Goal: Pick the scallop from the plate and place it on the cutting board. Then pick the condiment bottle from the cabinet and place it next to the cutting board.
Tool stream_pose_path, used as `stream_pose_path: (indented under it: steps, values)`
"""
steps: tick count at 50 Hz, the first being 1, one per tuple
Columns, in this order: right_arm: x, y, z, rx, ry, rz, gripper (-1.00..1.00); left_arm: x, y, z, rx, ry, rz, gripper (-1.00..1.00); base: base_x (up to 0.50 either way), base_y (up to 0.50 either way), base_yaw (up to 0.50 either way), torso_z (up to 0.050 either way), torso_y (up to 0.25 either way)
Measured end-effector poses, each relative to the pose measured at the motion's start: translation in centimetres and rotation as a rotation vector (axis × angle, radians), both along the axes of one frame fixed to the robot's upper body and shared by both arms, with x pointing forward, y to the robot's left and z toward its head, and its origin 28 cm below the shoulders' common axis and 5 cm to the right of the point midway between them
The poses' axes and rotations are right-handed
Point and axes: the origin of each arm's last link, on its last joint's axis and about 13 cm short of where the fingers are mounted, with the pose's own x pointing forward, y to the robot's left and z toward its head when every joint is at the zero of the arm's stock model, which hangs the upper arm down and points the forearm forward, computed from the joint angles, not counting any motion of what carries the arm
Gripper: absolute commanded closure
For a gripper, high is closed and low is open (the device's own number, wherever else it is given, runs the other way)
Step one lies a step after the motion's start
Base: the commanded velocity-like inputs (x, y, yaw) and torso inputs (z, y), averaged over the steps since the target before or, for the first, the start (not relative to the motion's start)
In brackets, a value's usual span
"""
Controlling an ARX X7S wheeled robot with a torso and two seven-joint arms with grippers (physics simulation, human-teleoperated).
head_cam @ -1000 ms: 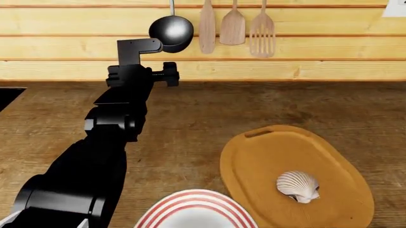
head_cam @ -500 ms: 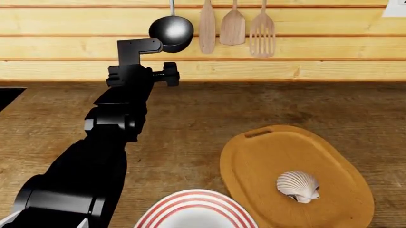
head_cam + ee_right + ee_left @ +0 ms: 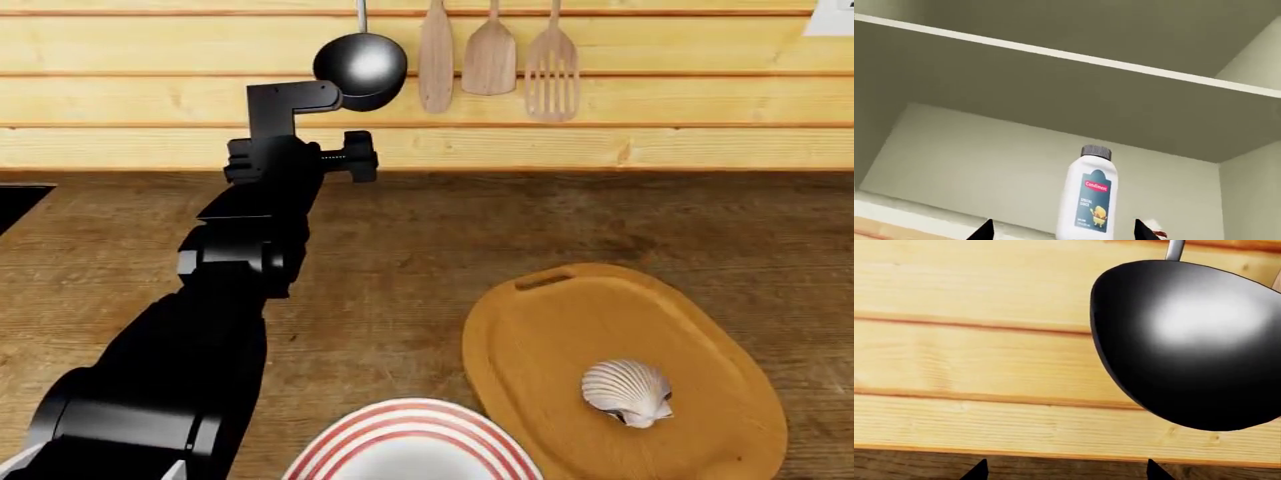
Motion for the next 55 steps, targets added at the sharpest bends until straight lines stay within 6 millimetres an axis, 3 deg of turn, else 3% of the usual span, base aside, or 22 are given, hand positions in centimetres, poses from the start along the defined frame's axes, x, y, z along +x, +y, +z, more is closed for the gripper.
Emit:
stream_pose_path:
  steps: [13, 25, 38, 55]
  values:
    - [0.9, 0.2, 4.8, 0.122, 0.059, -0.004, -1.0, 0.0, 0.0, 0.0, -0.013, 0.0, -0.004, -1.0, 0.0, 0.0, 0.0, 0.0, 0.0]
    - [5.2, -0.1, 9.4, 0.227, 0.326, -0.005, -1.0, 0.0, 0.0, 0.0, -0.017, 0.002, -0.005, -1.0, 0.0, 0.0, 0.0, 0.0, 0.0]
    - [10.8, 0.2, 10.4, 0.182, 0.608, -0.064, -1.0, 0.0, 0.0, 0.0, -0.019, 0.005, -0.008, -1.0, 0.0, 0.0, 0.0, 0.0, 0.0]
    - [12.3, 0.7, 11.7, 0.173, 0.638, -0.07, -1.0, 0.0, 0.0, 0.0, -0.023, 0.002, -0.015, -1.0, 0.01, 0.0, 0.0, 0.0, 0.0]
